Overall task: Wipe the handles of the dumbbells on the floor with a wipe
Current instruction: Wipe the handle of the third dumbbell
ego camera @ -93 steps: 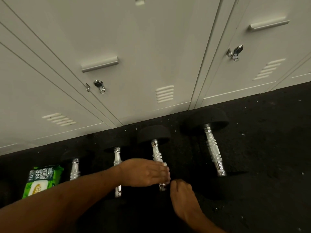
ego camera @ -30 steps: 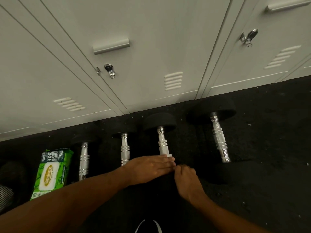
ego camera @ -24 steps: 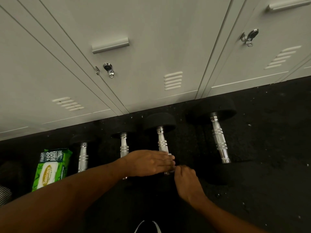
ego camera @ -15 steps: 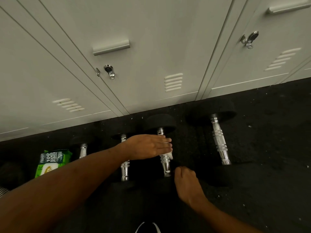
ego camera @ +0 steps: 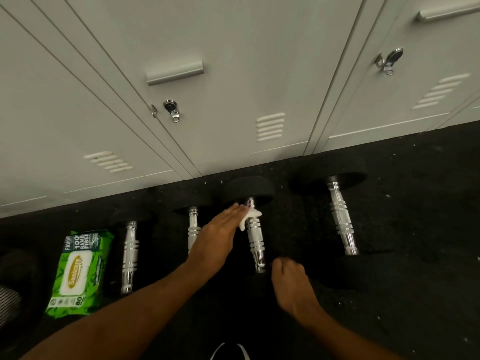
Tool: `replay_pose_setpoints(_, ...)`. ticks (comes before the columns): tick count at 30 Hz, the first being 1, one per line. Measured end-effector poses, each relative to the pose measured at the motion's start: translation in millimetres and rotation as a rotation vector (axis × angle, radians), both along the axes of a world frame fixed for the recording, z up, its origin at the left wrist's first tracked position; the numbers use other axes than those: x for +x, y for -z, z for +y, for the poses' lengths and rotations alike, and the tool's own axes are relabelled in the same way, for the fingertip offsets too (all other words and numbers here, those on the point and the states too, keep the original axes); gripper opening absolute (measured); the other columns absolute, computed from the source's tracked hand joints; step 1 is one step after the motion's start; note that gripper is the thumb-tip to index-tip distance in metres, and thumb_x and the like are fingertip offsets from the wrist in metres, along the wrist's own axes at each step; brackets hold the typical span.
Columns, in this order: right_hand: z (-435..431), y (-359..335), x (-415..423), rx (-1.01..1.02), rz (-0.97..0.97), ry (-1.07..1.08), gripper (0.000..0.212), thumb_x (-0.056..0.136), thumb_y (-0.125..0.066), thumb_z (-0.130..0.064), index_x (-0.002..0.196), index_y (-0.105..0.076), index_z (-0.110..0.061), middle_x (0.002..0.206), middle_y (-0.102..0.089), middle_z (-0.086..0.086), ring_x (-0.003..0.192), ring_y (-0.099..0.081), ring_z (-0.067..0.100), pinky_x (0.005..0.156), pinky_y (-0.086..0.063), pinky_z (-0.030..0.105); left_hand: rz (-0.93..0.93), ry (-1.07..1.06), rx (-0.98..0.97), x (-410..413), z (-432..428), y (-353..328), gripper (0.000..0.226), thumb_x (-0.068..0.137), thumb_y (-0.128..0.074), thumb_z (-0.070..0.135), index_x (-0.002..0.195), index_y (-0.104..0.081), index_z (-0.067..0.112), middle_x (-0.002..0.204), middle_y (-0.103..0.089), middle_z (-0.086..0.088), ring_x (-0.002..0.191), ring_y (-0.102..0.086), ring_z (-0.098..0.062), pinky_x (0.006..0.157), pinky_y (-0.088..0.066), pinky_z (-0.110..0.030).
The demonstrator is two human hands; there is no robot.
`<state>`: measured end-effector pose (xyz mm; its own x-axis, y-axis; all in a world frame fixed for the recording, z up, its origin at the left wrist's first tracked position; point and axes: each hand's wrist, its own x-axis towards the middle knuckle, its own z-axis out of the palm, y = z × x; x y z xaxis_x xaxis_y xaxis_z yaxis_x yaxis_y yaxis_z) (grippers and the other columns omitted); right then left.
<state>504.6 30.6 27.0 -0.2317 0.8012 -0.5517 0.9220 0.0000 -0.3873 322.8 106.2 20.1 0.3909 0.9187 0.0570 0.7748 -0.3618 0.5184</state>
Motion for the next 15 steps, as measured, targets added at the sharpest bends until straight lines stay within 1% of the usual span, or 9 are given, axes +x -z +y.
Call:
replay_pose_setpoints(1, -0.3, 0.5, 0.3, -0.003, 0.006, 0.002, 0.026, 0.099, -0.034, -0.012, 0.121, -0.048, -0.008, 0.126, -0.053, 0.013, 0.111, -0.052, 0.026, 0.096, -0.042, 0.034, -0.086, -0.147, -0.076, 4.6, -5.8, -6.2, 0.053, 0.090, -0.057, -0.006, 0.138, -0.051, 0.014, 0.134, -0.060, -0.004, 0.123, -0.055, -0.011, 0.104, -0.045, -0.021)
replay_pose_setpoints(2, -0.1, -0.3, 0.1, 0.001, 0.011, 0.003, 0.026, 0.099, -0.033, -0.013, 0.121, -0.048, -0.009, 0.126, -0.053, 0.012, 0.112, -0.051, 0.025, 0.097, -0.042, 0.033, -0.151, -0.298, -0.152, 9.1, -9.3, -11.6, 0.048, 0.094, -0.053, -0.003, 0.137, -0.052, 0.017, 0.123, -0.065, -0.001, 0.108, -0.062, -0.006, 0.093, -0.044, -0.006)
replay_pose_setpoints(3, -0.2, -1.3, 0.6, -0.003, 0.012, 0.002, 0.026, 0.100, -0.033, -0.014, 0.122, -0.047, -0.009, 0.126, -0.052, 0.011, 0.112, -0.051, 0.024, 0.097, -0.041, 0.032, -0.194, -0.436, -0.218, 13.3, -10.4, -15.8, 0.043, 0.097, -0.049, 0.001, 0.135, -0.055, 0.020, 0.112, -0.068, 0.003, 0.091, -0.064, 0.001, 0.078, -0.042, 0.002)
replay_pose_setpoints(4, -0.5, -1.3, 1.1, -0.003, 0.015, -0.001, 0.027, 0.099, -0.034, -0.014, 0.122, -0.047, -0.009, 0.127, -0.051, 0.011, 0.113, -0.050, 0.024, 0.097, -0.040, 0.031, -0.222, -0.547, -0.268, 15.8, -9.8, -16.4, 0.039, 0.100, -0.046, 0.005, 0.132, -0.058, 0.023, 0.105, -0.068, 0.006, 0.080, -0.061, 0.004, 0.069, -0.040, 0.004)
replay_pose_setpoints(5, -0.9, -0.8, 1.0, -0.002, 0.018, -0.003, 0.027, 0.099, -0.034, -0.014, 0.122, -0.047, -0.009, 0.127, -0.051, 0.011, 0.113, -0.050, 0.024, 0.097, -0.039, 0.031, -0.242, -0.629, -0.324, 17.2, -8.5, -13.6, 0.035, 0.101, -0.045, 0.010, 0.128, -0.062, 0.023, 0.104, -0.069, 0.006, 0.077, -0.059, 0.004, 0.065, -0.040, 0.004)
replay_pose_setpoints(7, -0.9, -0.5, 0.6, -0.011, 0.013, -0.002, 0.026, 0.099, -0.035, -0.015, 0.122, -0.047, -0.010, 0.127, -0.051, 0.011, 0.113, -0.050, 0.025, 0.096, -0.040, 0.032, -0.290, -0.712, -0.478, 20.3, -3.2, -5.1, 0.028, 0.101, -0.047, 0.019, 0.116, -0.069, 0.026, 0.101, -0.072, 0.004, 0.077, -0.062, -0.001, 0.067, -0.048, -0.005)
replay_pose_setpoints(9, 0.3, -1.5, 0.3, -0.018, 0.009, 0.006, 0.026, 0.099, -0.034, -0.016, 0.121, -0.047, -0.010, 0.127, -0.051, 0.011, 0.113, -0.049, 0.025, 0.096, -0.040, 0.033, -0.389, -0.732, -0.689, 27.5, 6.8, 1.6, 0.023, 0.099, -0.051, 0.028, 0.093, -0.073, 0.029, 0.093, -0.074, -0.001, 0.083, -0.069, -0.015, 0.082, -0.058, -0.031)
replay_pose_setpoints(11, 1.7, -3.8, -0.1, -0.028, -0.001, 0.001, 0.027, 0.099, -0.034, -0.016, 0.122, -0.046, -0.010, 0.129, -0.050, 0.012, 0.115, -0.049, 0.026, 0.097, -0.040, 0.033, -0.453, -0.728, -0.841, 36.5, 15.1, 3.5, 0.027, 0.099, -0.051, 0.033, 0.081, -0.070, 0.027, 0.091, -0.074, -0.006, 0.088, -0.071, -0.023, 0.086, -0.057, -0.045)
replay_pose_setpoints(15, 2.4, -3.4, -0.2, -0.027, 0.022, 0.024, 0.025, 0.099, -0.035, -0.018, 0.120, -0.048, -0.012, 0.128, -0.051, 0.010, 0.113, -0.049, 0.023, 0.096, -0.041, 0.032, -0.450, -0.724, -0.779, 44.0, 20.0, 6.2, 0.031, 0.099, -0.048, 0.038, 0.084, -0.071, 0.024, 0.090, -0.074, -0.007, 0.088, -0.071, -0.024, 0.086, -0.056, -0.049)
